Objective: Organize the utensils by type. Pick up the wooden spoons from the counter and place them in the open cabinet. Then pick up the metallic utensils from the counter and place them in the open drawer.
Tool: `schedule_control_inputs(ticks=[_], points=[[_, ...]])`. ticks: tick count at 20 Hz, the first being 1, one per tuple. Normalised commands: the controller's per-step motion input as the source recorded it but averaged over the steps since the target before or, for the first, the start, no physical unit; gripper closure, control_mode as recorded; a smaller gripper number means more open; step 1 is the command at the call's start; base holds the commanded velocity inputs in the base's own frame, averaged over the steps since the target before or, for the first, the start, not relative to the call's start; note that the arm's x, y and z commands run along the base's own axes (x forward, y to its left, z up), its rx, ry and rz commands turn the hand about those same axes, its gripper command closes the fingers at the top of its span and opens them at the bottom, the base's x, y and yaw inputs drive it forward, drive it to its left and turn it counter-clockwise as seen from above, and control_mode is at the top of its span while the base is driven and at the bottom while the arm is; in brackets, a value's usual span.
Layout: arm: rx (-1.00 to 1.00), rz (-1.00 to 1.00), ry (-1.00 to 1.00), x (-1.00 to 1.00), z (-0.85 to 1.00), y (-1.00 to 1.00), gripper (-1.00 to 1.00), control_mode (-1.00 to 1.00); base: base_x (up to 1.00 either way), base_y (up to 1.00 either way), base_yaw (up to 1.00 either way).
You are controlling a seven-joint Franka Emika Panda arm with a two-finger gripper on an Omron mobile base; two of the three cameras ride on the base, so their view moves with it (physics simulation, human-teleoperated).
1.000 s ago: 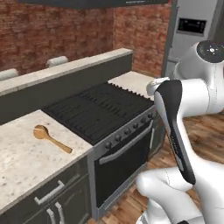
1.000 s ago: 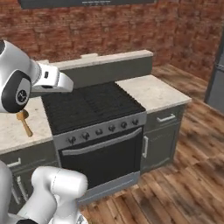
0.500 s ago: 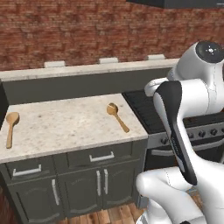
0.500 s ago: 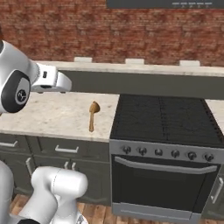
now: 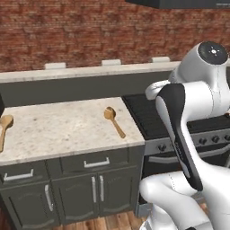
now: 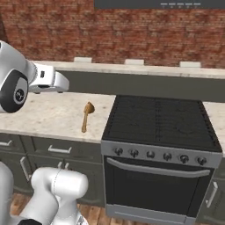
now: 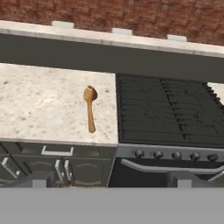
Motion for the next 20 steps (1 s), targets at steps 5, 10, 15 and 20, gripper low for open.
schedule_control_inputs(ticks=[5,10,15,20], points=[[0.00,0.00,0.00,0.00,0.00,0.00,-1.00,1.00,0.51,0.13,0.00],[0.00,0.00,0.00,0.00,0.00,0.00,-1.00,1.00,0.41,0.25,0.00],[0.00,0.00,0.00,0.00,0.00,0.00,-1.00,1.00,0.26,0.10,0.00],[0.00,0.00,0.00,0.00,0.00,0.00,-1.00,1.00,0.37,0.15,0.00]])
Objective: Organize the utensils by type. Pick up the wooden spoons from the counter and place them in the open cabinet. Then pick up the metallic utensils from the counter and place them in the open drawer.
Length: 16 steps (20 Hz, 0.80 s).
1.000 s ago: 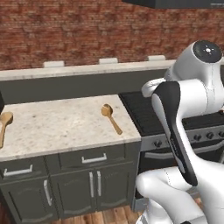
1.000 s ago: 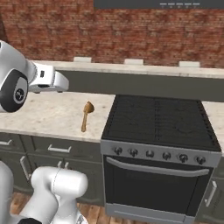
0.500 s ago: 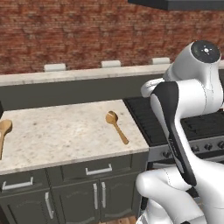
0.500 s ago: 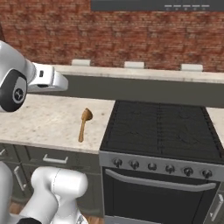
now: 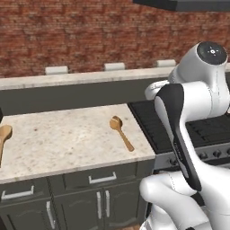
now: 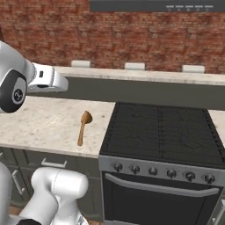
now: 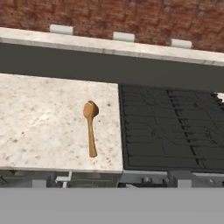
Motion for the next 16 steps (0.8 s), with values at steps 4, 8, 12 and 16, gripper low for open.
schedule_control_inputs(ticks=[4,8,12,16], points=[[0.00,0.00,0.00,0.00,0.00,0.00,-1.00,1.00,0.32,0.05,0.00],[0.00,0.00,0.00,0.00,0.00,0.00,-1.00,1.00,0.02,0.00,0.00],[0.00,0.00,0.00,0.00,0.00,0.00,-1.00,1.00,0.00,0.00,0.00],[0.00,0.00,0.04,0.07,-0.09,0.03,-1.00,-1.00,0.06,0.02,0.00]])
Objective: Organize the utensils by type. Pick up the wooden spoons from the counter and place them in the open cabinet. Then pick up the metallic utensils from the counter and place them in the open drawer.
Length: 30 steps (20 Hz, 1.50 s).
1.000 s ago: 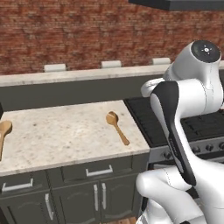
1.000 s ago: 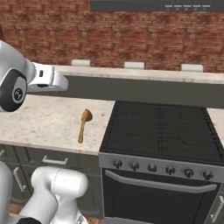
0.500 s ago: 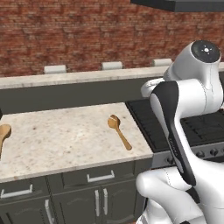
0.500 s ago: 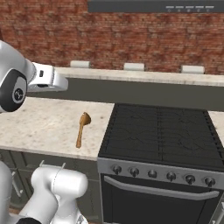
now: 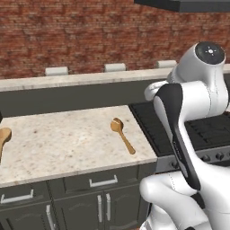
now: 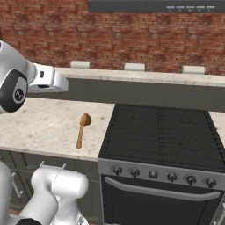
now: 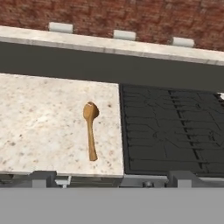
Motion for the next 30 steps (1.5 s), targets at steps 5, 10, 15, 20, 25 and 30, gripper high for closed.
schedule_control_inputs(ticks=[5,10,15,20,25,30], points=[[0.00,0.02,0.28,0.40,-0.47,0.01,-1.00,-1.00,0.00,0.00,0.00],[0.00,0.00,0.14,0.50,-0.54,0.00,-1.00,-1.00,0.00,0.00,0.00],[0.01,0.00,0.10,0.54,-0.63,0.02,-1.00,-1.00,0.00,0.00,0.00],[0.11,0.00,0.06,0.37,-0.99,0.00,-1.00,-1.00,0.00,0.00,0.00],[0.14,0.00,0.13,0.48,-0.91,0.00,-1.00,-1.00,0.00,0.00,0.00],[0.00,0.00,0.04,0.48,-0.59,0.10,-1.00,-1.00,0.00,0.00,0.00]])
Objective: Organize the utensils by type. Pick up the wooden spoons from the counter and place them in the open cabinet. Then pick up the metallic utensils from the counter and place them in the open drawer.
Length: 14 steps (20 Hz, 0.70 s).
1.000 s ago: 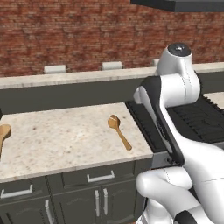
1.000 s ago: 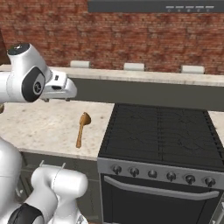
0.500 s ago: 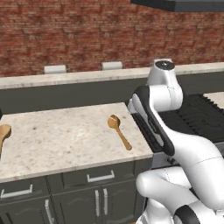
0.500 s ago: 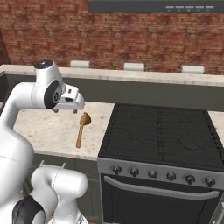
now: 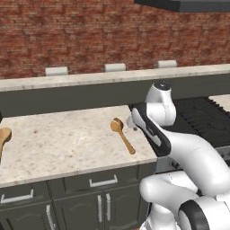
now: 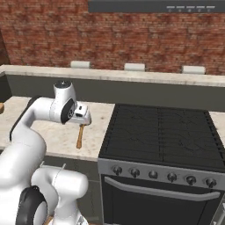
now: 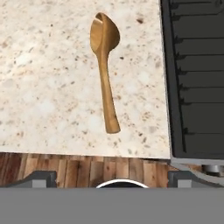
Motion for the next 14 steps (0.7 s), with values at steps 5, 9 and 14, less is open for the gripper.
schedule_control_inputs(ticks=[5,9,14], points=[[0.00,0.00,0.00,0.39,-0.32,0.12,-1.00,-1.00,0.00,0.00,0.00],[0.00,0.00,0.02,0.31,-0.25,0.08,-1.00,-1.00,0.00,0.00,0.00],[0.00,0.00,0.06,0.22,-0.34,0.12,-1.00,-1.00,0.00,0.00,0.00]])
